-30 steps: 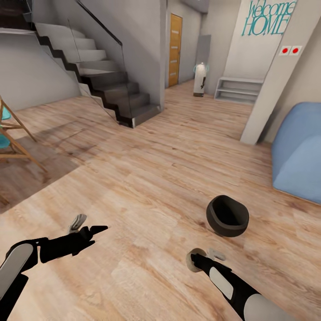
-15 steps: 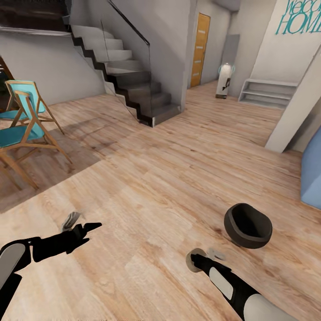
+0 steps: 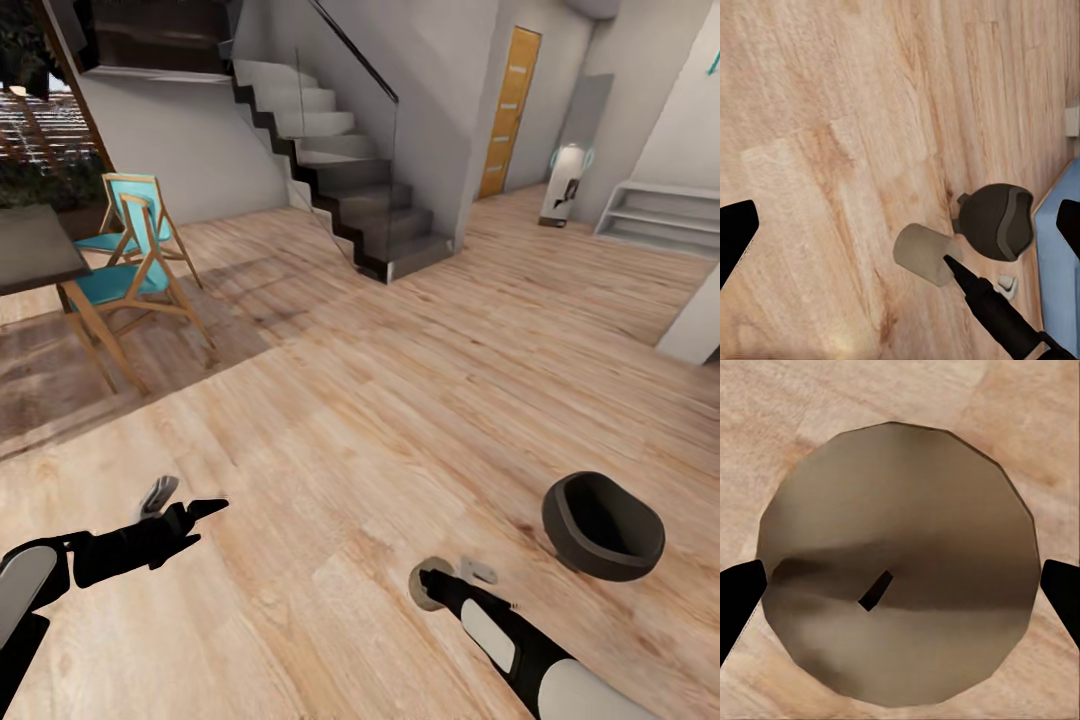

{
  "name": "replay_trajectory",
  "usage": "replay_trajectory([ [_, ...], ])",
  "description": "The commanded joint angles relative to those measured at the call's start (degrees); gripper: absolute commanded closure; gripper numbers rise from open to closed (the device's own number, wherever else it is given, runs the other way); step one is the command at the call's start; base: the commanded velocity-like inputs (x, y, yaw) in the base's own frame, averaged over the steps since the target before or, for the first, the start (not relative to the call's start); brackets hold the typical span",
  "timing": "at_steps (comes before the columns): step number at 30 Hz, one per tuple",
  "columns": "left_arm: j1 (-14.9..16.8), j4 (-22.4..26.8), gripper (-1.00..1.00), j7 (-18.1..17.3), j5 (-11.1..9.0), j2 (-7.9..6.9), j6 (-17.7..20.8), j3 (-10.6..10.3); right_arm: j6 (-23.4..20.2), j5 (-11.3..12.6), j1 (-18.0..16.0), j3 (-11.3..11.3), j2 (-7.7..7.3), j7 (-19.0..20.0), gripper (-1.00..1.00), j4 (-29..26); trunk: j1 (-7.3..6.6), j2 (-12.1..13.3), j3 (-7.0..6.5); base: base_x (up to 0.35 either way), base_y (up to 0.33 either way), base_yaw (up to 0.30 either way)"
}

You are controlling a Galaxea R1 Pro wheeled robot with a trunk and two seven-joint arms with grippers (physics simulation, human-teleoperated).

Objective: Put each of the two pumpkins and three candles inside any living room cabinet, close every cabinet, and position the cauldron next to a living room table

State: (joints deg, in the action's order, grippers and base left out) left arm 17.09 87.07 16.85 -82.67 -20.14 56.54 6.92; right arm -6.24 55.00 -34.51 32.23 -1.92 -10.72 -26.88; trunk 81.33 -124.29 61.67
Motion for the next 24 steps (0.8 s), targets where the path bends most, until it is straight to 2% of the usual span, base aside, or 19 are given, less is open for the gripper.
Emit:
replay_trajectory([
  [1,0.05,0.03,-1.00,0.57,-0.55,-0.01,0.21,0.03,-0.18,0.15,-0.03,0.38,0.08,-0.56,1.00,-0.19,-0.03,-0.02,0.04,-0.136,0.000,0.291],
  [4,0.05,0.03,-1.00,0.58,-0.49,-0.06,0.20,0.05,-0.17,0.19,-0.03,0.38,0.50,-0.64,1.00,-0.19,-0.03,-0.02,0.04,-0.068,0.000,0.291],
  [16,0.05,0.03,-1.00,0.55,-0.47,-0.08,0.22,0.11,-0.27,0.26,-0.07,0.38,0.69,-1.66,1.00,-0.19,-0.03,-0.02,0.04,-0.006,0.000,0.291],
  [24,0.05,0.03,-1.00,0.62,-0.45,-0.08,0.17,0.12,-2.43,0.24,-0.08,0.31,0.65,-1.67,1.00,-0.49,-0.03,-0.02,0.04,-0.037,0.000,0.291],
])
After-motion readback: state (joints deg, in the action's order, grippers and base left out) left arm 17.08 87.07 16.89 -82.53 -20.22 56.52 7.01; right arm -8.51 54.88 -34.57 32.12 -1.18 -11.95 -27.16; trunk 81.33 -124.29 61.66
